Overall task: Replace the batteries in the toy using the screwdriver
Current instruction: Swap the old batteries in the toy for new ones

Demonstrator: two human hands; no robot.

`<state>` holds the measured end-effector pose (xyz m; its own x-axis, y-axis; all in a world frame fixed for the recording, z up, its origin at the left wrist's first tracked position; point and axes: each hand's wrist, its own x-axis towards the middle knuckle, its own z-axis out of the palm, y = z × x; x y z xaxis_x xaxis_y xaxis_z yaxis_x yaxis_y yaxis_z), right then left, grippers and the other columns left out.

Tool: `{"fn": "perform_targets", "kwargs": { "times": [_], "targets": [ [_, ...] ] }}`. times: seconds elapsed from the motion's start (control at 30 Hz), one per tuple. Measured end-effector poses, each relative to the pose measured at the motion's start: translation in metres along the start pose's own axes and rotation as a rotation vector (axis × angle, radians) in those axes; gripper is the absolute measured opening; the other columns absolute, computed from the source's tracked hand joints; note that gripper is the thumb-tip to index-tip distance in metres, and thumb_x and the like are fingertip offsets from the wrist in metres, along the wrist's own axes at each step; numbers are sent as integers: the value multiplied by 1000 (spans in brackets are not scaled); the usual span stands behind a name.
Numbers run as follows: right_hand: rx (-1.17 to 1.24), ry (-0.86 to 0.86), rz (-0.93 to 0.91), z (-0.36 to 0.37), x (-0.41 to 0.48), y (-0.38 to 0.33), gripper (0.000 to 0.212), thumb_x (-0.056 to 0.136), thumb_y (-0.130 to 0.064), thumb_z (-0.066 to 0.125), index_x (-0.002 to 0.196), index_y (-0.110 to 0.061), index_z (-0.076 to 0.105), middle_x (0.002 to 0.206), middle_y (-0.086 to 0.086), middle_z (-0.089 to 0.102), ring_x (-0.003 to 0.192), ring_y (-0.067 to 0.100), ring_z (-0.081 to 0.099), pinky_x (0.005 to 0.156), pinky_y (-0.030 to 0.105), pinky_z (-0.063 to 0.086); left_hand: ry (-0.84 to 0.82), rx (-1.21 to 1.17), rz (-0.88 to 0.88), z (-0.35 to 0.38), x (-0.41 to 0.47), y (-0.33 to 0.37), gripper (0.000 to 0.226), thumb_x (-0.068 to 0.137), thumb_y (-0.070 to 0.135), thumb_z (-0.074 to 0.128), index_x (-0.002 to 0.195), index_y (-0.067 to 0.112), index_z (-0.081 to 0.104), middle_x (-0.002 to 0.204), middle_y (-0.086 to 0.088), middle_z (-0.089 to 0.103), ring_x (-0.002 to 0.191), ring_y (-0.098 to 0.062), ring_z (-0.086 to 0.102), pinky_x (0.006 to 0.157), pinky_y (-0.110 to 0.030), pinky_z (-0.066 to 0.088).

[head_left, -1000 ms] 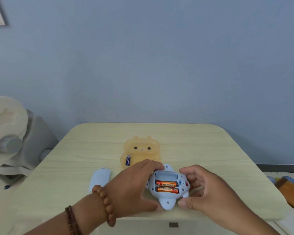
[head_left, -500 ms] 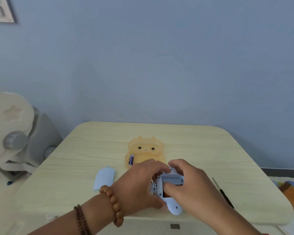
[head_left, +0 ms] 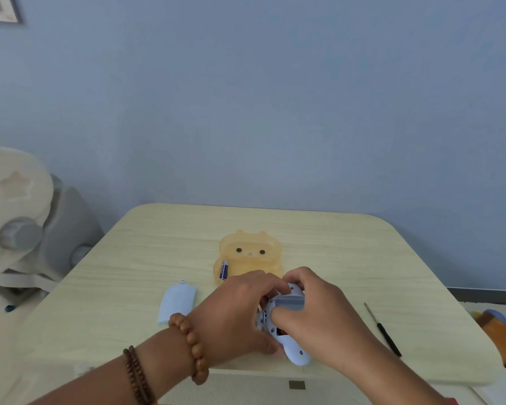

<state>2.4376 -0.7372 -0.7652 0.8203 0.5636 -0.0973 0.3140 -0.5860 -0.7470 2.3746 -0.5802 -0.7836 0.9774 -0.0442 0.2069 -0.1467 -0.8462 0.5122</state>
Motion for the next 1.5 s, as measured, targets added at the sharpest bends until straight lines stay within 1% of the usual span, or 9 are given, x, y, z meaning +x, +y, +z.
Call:
{"fn": "perform_targets", "kwargs": {
  "times": [0.47,0.67,0.8,0.93,1.0,1.1,1.23,1.33,1.5],
  "targets": [
    [28,2,-8,-7,-3,-3,31,86,-32,61,116,-35,54,100,-14,65,83,3,64,65,19,46,19,-16,19,-1,0,2,73,64,32,91,128,31,57,113,14,62,97,1,56,85,-10,46],
    [-61,-11,-138,-13,-8,12,60,87,-41,68,137,-42,34,134,-21,47,123,-3,49,91,20,44,13,-36,-1,0,-1,-4,72,62,31,92,126,30,58,112,16,63,98,2,57,87,-14,48],
    [-235,97,-329,-26,-9,21,24,85,-37,73,101,-44,56,139,-36,37,128,-8,43,97,20,44,5,-50,-10,0,-1,-6,73,62,37,92,125,34,57,112,20,61,98,5,56,87,-12,49],
    [-329,16,-339,-26,-2,25,12,87,-43,73,98,-43,74,145,-36,35,133,-10,34,101,22,40,-13,-52,-4,1,1,-7,73,62,39,91,126,35,57,112,21,61,97,8,55,88,-14,49],
    [-322,8,-343,-26,-1,25,10,86,-44,73,96,-42,75,144,-36,37,131,-12,35,102,26,42,-13,-51,4,1,1,-7,73,62,39,91,127,35,56,112,22,60,97,11,53,87,-11,48],
    [-275,85,-364,-29,-5,25,4,85,-41,75,88,-39,74,129,-36,50,121,-13,44,91,12,38,-10,-52,6,1,1,-7,71,63,39,91,125,35,56,111,23,60,98,11,53,86,-9,47],
    [80,241,-278,-37,-10,26,16,84,-20,79,86,-34,71,80,-15,73,65,3,66,57,15,51,-2,-46,6,1,2,-9,68,64,36,90,123,36,57,110,23,60,98,8,54,85,-12,48],
    [235,216,-227,-40,-8,28,39,88,-13,73,109,-46,68,76,-3,73,64,13,68,59,23,54,-5,-42,10,1,1,-9,68,65,36,89,124,36,56,110,23,59,99,8,53,86,-11,47],
    [560,95,-64,-47,-3,34,35,86,-3,75,113,-26,75,80,11,74,66,20,72,72,37,62,-17,-46,10,0,1,-7,67,65,37,89,123,37,56,110,22,60,100,8,53,86,-12,48]
  ]
}}
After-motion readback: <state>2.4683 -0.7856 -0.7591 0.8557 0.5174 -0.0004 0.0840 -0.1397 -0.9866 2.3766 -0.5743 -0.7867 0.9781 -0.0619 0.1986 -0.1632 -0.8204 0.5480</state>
